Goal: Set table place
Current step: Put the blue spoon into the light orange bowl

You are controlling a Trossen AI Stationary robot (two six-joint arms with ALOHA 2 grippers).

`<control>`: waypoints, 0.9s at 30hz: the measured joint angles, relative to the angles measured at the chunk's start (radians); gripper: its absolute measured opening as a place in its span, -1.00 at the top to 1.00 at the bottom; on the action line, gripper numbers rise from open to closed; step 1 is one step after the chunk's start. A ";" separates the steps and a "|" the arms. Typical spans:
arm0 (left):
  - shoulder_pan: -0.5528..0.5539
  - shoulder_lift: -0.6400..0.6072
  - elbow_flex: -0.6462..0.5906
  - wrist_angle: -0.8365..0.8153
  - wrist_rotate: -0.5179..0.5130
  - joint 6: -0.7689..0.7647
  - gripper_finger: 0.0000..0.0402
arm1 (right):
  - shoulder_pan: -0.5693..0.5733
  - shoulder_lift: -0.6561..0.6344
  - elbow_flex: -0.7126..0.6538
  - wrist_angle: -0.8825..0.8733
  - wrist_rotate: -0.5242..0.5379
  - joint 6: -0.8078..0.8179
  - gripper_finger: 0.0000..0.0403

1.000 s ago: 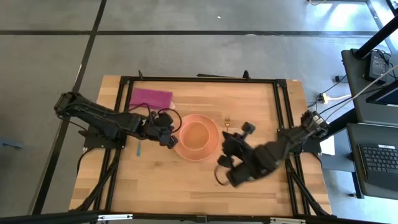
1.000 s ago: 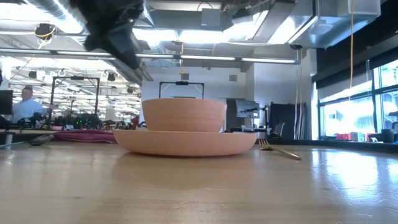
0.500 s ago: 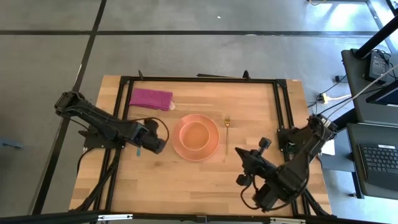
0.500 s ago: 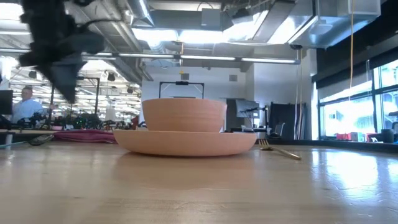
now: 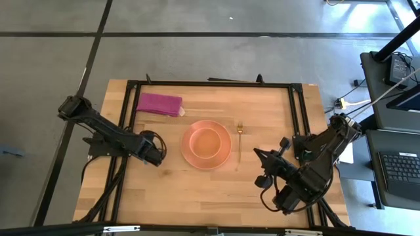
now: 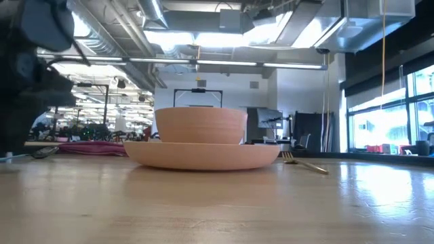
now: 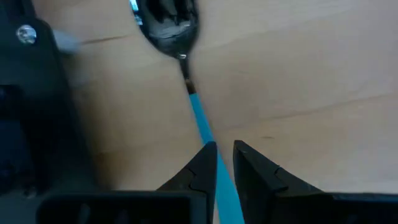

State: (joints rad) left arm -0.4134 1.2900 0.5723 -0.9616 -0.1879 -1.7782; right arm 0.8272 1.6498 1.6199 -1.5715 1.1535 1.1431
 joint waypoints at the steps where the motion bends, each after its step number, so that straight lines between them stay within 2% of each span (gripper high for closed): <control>1: 0.000 0.000 -0.010 0.005 0.002 0.000 0.74 | 0.000 0.000 -0.005 0.001 -0.003 0.001 0.94; 8: 0.000 0.000 -0.026 0.036 0.008 -0.020 0.54 | -0.035 -0.027 -0.024 0.001 -0.006 0.011 0.94; 16: 0.001 0.000 -0.025 0.048 0.028 -0.025 0.32 | -0.114 -0.050 -0.024 0.000 -0.058 -0.024 0.94; 27: 0.001 0.000 -0.025 0.035 0.041 -0.042 0.29 | -0.156 -0.050 -0.024 0.000 -0.083 -0.052 0.94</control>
State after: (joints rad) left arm -0.4126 1.2900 0.5468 -0.9268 -0.1467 -1.8201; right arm 0.6717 1.6001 1.5959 -1.5711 1.0702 1.0908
